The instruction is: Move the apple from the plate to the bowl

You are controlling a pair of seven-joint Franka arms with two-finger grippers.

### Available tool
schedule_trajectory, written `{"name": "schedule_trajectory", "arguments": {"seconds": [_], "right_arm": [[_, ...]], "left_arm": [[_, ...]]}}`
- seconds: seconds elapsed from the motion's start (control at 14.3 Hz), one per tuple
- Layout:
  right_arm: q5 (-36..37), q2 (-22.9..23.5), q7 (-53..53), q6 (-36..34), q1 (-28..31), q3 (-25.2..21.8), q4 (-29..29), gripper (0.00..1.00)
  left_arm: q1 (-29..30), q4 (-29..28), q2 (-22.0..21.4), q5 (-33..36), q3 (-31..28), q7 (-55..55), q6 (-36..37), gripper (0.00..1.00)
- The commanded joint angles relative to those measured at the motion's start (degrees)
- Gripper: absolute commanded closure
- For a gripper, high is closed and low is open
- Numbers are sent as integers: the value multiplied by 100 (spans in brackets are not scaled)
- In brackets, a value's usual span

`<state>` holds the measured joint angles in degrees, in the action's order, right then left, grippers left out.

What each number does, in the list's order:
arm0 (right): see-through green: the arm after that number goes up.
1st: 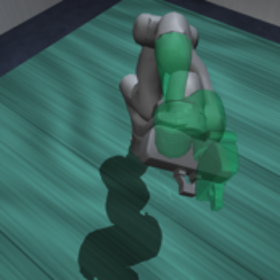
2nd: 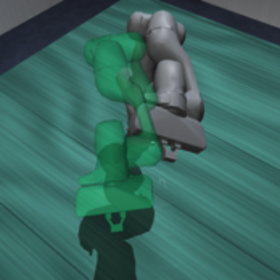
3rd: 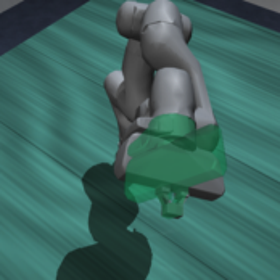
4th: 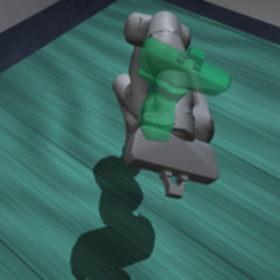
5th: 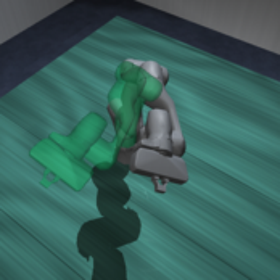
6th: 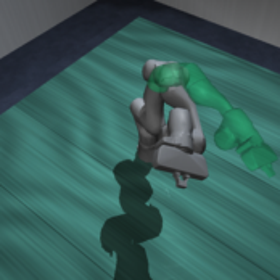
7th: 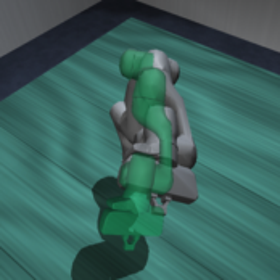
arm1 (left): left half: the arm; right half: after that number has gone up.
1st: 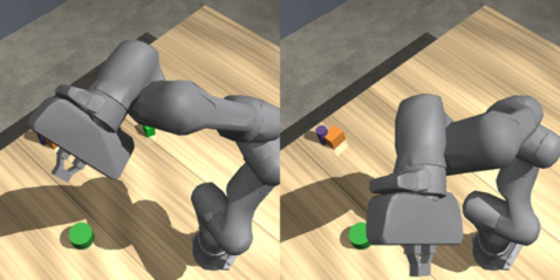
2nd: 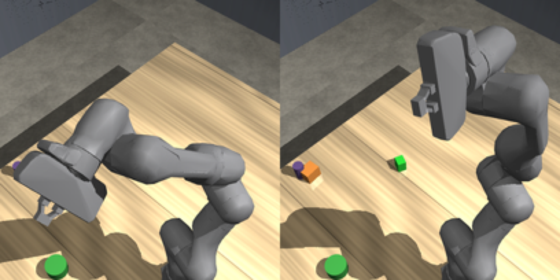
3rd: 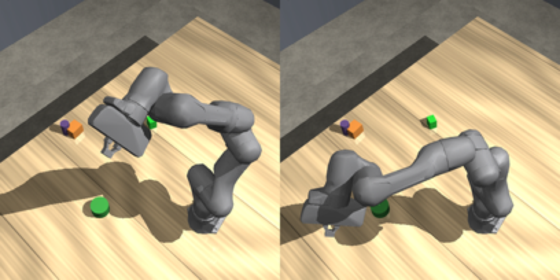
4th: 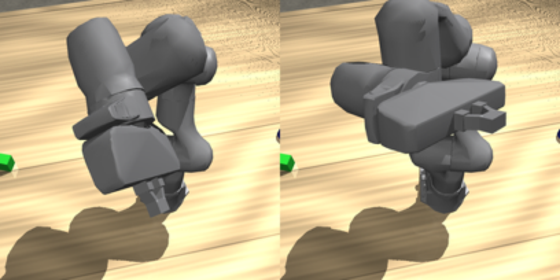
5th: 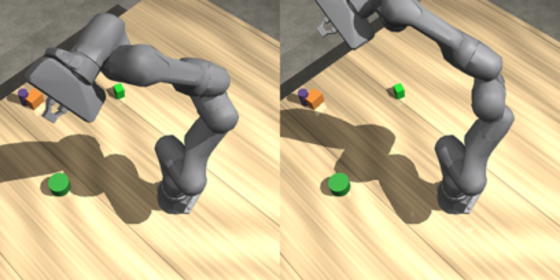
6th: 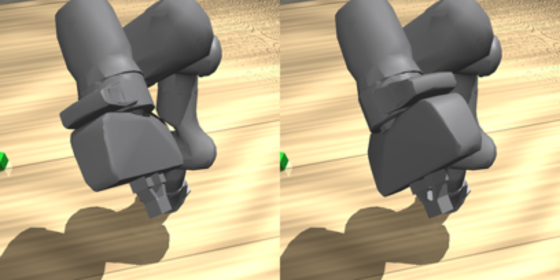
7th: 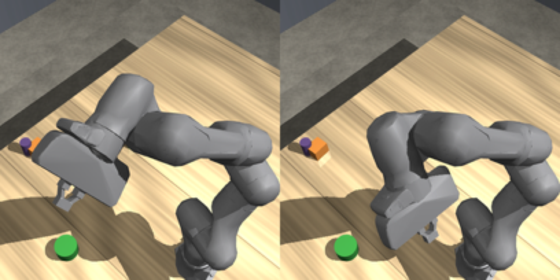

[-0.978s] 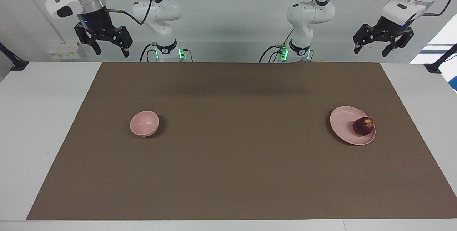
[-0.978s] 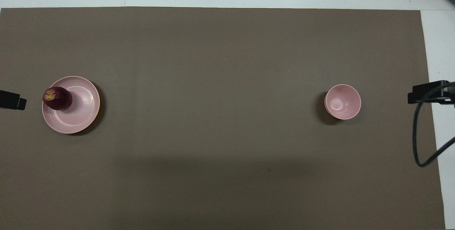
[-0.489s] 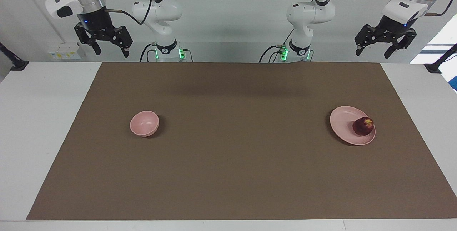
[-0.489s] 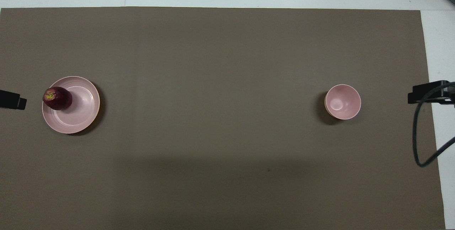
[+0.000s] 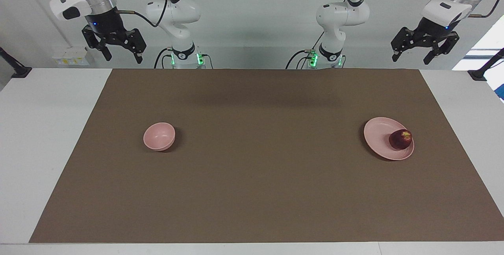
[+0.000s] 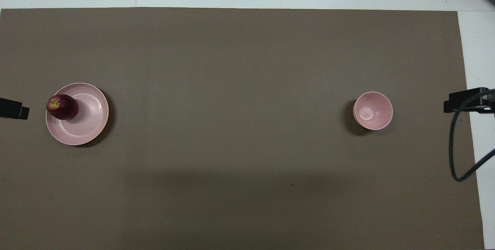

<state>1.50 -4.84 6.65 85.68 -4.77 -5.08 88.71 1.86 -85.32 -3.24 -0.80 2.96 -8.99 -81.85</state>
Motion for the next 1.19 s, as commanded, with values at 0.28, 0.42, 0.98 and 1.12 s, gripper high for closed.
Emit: {"name": "schedule_trajectory", "arguments": {"seconds": [0.28, 0.42, 0.98, 1.12], "right_arm": [[8, 9, -173, -78, 64, 7, -38, 0], [17, 9, -173, -78, 64, 7, -38, 0], [8, 9, -182, -104, 64, 7, -38, 0], [17, 9, -182, -113, 64, 7, -38, 0]], "left_arm": [[227, -1037, -186, -7, -111, -630, -866, 0], [289, -1564, -186, -7, -111, -657, -1313, 0], [824, -3051, 51, -7, -120, -1869, -3520, 0], [887, -3087, 296, -7, -120, -1940, -3846, 0]]}}
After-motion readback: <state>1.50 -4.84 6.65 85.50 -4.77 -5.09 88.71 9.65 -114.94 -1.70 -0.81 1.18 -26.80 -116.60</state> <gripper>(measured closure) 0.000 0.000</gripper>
